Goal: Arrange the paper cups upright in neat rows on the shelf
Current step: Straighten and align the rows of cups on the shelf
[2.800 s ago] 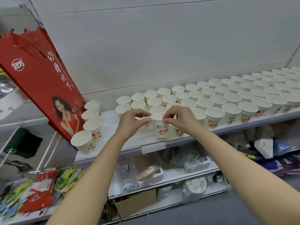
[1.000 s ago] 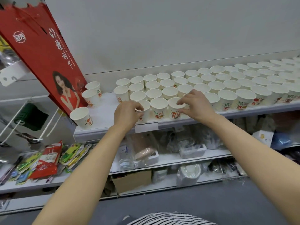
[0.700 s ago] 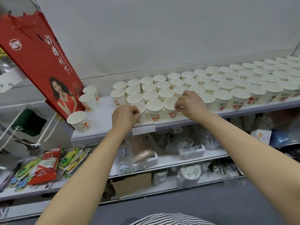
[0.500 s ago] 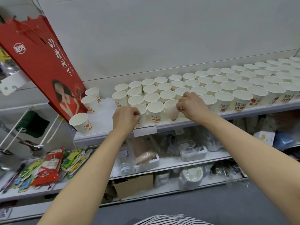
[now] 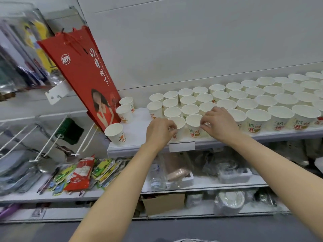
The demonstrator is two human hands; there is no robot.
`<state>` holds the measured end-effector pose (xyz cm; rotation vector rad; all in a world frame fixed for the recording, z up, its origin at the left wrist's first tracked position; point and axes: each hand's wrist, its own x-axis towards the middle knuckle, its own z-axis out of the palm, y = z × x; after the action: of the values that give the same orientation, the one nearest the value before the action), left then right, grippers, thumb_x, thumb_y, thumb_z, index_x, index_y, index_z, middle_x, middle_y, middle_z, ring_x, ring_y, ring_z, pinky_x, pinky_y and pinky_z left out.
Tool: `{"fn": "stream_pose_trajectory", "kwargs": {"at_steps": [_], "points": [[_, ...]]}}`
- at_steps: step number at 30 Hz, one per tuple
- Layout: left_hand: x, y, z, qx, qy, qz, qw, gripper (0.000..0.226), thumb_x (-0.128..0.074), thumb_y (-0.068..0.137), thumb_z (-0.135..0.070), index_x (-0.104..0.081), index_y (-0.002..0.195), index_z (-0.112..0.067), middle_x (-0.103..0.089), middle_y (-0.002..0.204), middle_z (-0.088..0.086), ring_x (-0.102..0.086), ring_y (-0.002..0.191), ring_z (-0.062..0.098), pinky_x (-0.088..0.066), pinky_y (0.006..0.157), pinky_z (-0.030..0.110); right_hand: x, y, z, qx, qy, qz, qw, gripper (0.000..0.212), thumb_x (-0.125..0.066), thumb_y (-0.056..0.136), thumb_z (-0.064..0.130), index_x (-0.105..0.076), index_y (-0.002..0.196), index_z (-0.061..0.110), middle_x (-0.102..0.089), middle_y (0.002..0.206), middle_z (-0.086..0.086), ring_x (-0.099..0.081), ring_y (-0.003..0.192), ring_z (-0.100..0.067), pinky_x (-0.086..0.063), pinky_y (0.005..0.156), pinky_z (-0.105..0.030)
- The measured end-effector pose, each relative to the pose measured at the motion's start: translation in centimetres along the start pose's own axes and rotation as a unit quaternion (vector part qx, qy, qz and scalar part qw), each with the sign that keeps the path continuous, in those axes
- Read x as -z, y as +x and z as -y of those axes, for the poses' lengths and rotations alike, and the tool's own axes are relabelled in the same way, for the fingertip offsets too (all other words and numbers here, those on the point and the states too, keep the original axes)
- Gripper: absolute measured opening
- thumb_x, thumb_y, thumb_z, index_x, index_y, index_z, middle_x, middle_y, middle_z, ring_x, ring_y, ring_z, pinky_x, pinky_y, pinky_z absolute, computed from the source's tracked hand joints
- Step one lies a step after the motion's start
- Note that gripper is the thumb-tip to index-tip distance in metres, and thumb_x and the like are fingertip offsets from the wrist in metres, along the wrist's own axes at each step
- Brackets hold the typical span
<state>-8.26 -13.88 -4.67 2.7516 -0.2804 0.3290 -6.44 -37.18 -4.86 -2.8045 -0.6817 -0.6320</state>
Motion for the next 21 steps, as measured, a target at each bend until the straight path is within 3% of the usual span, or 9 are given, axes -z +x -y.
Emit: {"fn": "stream_pose_trajectory", "kwargs": {"at_steps": [3,6,8,11,13,15,18,21], "points": [[1.1,0.2,0.8,-0.006,-0.04,0.005,0.999,0.027,-0.074,0.082,-0.041,-0.072,0.106,-0.03,-0.068,0.105,-0.013,-0.061,0.09,0.009,-0.048,0.077,0.029,-0.1,0.4,0.1,0.009,0.01,-0.015,1.0,0.018,-0.073,0.079,0.034,-0.074,0.089,0.019,-0.071,0.091,0.001,-0.055,0.091,-0.024,-0.039,0.078,-0.037],[3.9,-1.0,4.9,0.053,-0.095,-0.089,0.99,0.029,-0.076,0.08,-0.038,-0.071,0.107,-0.028,-0.068,0.105,-0.013,-0.06,0.088,0.009,-0.047,0.079,0.03,-0.2,0.5,0.3,0.015,0.046,-0.079,0.996,0.02,-0.073,0.08,0.035,-0.073,0.091,0.018,-0.071,0.087,0.0,-0.056,0.087,-0.027,-0.04,0.074,-0.037],[5.8,-2.5,9.6,0.113,-0.039,-0.143,0.983,0.029,-0.077,0.08,-0.035,-0.071,0.106,-0.027,-0.069,0.104,-0.01,-0.06,0.094,0.014,-0.048,0.083,0.033,-0.3,0.4,0.7,0.012,0.067,-0.125,0.99,0.02,-0.067,0.085,0.035,-0.073,0.09,0.017,-0.07,0.084,0.0,-0.056,0.085,-0.026,-0.043,0.072,-0.038],[7.6,-4.4,15.0,0.186,0.089,-0.066,0.976,0.039,-0.079,0.073,-0.045,-0.069,0.108,-0.031,-0.067,0.107,-0.008,-0.057,0.102,0.021,-0.048,0.085,0.038,-0.6,1.2,2.6,0.031,0.087,-0.178,0.98,0.017,-0.064,0.085,0.029,-0.073,0.085,0.014,-0.07,0.08,0.0,-0.056,0.079,-0.027,-0.045,0.068,-0.041],[7.3,-4.4,16.4,0.175,0.157,-0.009,0.972,0.035,-0.079,0.072,-0.047,-0.072,0.102,-0.032,-0.068,0.103,-0.005,-0.056,0.1,0.022,-0.048,0.081,0.036,-1.1,2.1,4.1,0.046,0.101,-0.195,0.975,0.014,-0.065,0.085,0.024,-0.073,0.082,0.012,-0.07,0.078,-0.001,-0.055,0.076,-0.026,-0.045,0.066,-0.039],[6.6,-4.1,16.6,0.149,0.171,-0.006,0.974,0.023,-0.077,0.076,-0.045,-0.076,0.095,-0.031,-0.07,0.093,-0.005,-0.057,0.091,0.021,-0.05,0.074,0.034,-1.8,2.8,5.4,0.06,0.104,-0.191,0.974,0.012,-0.067,0.084,0.022,-0.073,0.081,0.012,-0.07,0.079,-0.001,-0.057,0.076,-0.026,-0.044,0.066,-0.038],[5.4,-3.2,15.2,0.093,0.104,-0.032,0.99,0.013,-0.076,0.08,-0.039,-0.076,0.089,-0.029,-0.07,0.087,-0.007,-0.057,0.086,0.019,-0.049,0.072,0.034,-2.6,3.9,6.7,0.078,0.111,-0.158,0.978,0.007,-0.07,0.083,0.02,-0.073,0.085,0.014,-0.07,0.082,0.001,-0.058,0.078,-0.026,-0.047,0.067,-0.038],[4.5,-1.2,12.7,0.014,0.006,0.01,1.0,0.011,-0.077,0.08,-0.035,-0.074,0.087,-0.027,-0.068,0.09,-0.011,-0.055,0.091,0.016,-0.046,0.076,0.036,-2.9,5.5,8.0,0.091,0.123,-0.106,0.983,0.013,-0.071,0.08,0.021,-0.073,0.091,0.015,-0.071,0.088,0.001,-0.057,0.08,-0.026,-0.049,0.068,-0.036]]}}
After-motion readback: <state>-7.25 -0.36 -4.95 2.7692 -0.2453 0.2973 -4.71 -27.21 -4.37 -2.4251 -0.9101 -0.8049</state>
